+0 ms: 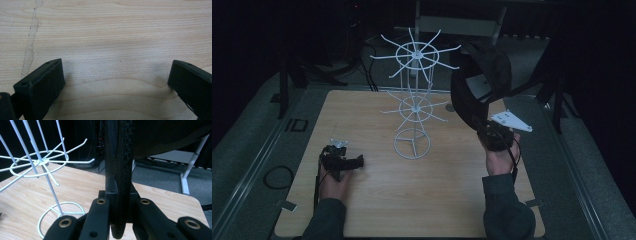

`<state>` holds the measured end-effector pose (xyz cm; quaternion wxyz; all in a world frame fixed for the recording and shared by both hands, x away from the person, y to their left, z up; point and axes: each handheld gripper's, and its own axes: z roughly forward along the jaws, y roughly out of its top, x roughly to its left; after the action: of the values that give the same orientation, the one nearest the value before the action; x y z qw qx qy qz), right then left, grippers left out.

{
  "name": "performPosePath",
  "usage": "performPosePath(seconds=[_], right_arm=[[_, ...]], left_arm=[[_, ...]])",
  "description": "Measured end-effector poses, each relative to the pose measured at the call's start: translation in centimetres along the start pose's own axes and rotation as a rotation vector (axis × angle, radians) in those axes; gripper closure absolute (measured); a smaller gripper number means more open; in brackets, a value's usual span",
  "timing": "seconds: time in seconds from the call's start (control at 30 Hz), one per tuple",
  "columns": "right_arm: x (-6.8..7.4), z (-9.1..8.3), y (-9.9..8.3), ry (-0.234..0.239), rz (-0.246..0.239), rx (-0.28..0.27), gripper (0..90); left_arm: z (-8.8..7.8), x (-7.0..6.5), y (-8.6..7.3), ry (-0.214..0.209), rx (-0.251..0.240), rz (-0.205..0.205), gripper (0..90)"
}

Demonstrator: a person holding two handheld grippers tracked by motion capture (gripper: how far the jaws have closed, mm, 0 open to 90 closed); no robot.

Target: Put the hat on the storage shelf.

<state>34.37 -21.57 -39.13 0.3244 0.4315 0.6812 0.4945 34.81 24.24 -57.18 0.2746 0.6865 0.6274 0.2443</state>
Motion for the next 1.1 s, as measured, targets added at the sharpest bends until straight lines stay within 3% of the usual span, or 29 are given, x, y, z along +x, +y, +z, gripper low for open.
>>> performPosePath(seconds=[1.1], right_arm=[[0.85,-0.45,0.83,0.004,-0.031,-0.027,86.4]], left_arm=[[0.00,0.00,-0.01,0.000,0.000,0.001,0.8]])
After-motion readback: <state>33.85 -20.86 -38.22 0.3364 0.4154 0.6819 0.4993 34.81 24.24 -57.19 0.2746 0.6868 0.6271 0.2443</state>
